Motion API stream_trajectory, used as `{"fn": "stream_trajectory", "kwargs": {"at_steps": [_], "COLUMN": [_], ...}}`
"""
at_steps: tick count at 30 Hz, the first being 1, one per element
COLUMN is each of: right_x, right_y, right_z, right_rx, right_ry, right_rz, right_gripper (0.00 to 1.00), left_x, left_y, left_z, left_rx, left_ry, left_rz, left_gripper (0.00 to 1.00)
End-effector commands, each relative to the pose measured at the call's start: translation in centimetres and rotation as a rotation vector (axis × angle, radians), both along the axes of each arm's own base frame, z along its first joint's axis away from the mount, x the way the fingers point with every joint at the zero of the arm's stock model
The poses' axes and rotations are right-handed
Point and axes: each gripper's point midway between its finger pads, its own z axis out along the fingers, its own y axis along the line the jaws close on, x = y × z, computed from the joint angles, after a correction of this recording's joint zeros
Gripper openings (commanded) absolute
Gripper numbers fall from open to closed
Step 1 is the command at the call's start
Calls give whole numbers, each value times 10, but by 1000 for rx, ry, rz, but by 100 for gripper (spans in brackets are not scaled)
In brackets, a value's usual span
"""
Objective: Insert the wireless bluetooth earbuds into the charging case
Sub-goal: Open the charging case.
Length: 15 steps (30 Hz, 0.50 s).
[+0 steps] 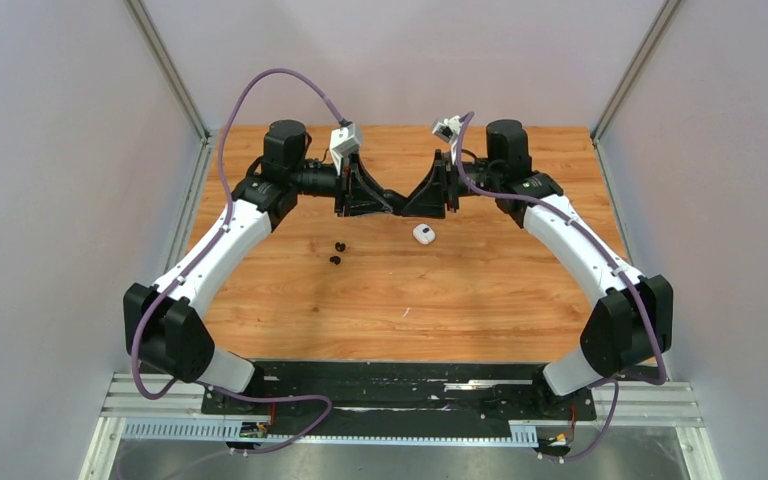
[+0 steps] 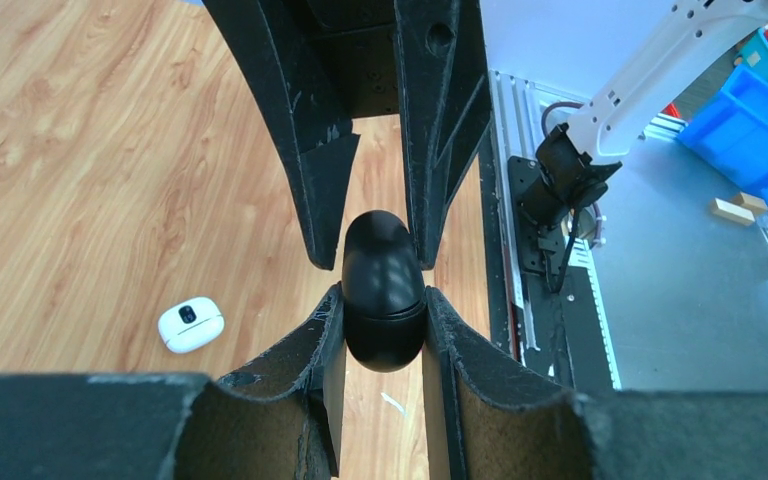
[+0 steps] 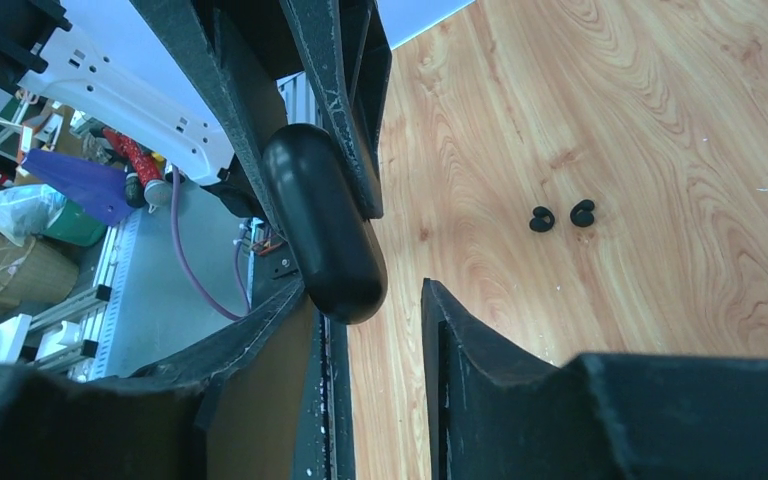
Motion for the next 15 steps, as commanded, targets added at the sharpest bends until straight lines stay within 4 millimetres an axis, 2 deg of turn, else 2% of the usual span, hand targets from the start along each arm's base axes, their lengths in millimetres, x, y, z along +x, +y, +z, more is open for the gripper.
{"fn": "stream_trajectory", "kwargs": {"at_steps": [1,15], "right_x": [21,22], "right_y": [-3,-5], "right_z": [23,23], "right_rx": [42,60], "right_ry": [-65,-34], "right_rz": [-65,-85], "right_gripper": [42,38], "left_x": [-24,-23], "left_y": [-3,-4], "left_z": [14,13], "left_rx": [-28,-28], "left_ry": [-14,9], "left_rz": [-116,-107], "left_gripper": [0,0]}}
